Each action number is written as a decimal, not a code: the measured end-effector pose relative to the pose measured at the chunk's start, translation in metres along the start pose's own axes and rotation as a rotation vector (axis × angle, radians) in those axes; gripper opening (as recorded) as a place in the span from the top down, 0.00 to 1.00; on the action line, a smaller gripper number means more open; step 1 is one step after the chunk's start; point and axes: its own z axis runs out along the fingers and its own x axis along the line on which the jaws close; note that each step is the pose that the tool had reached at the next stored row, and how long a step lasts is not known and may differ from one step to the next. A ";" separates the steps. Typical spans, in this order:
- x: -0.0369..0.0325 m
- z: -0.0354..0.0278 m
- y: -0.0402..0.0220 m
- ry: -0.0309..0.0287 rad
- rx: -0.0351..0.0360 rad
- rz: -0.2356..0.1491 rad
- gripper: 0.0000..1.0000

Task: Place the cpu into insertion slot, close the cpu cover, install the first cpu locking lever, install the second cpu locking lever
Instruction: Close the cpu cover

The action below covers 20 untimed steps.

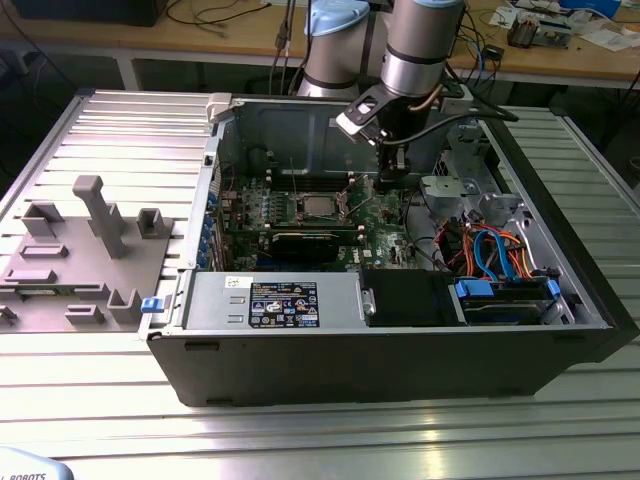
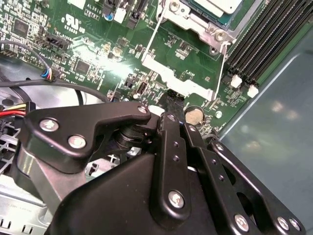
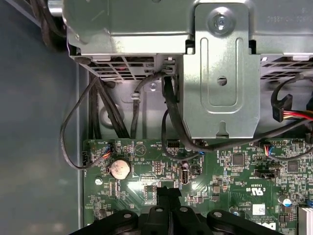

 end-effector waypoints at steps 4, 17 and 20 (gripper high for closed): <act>0.0000 0.0000 -0.0043 0.0000 0.0001 0.000 0.89; -0.0001 0.0000 -0.0150 0.0001 -0.0017 0.000 0.89; -0.0001 0.0000 -0.0179 0.0002 -0.0019 0.000 0.89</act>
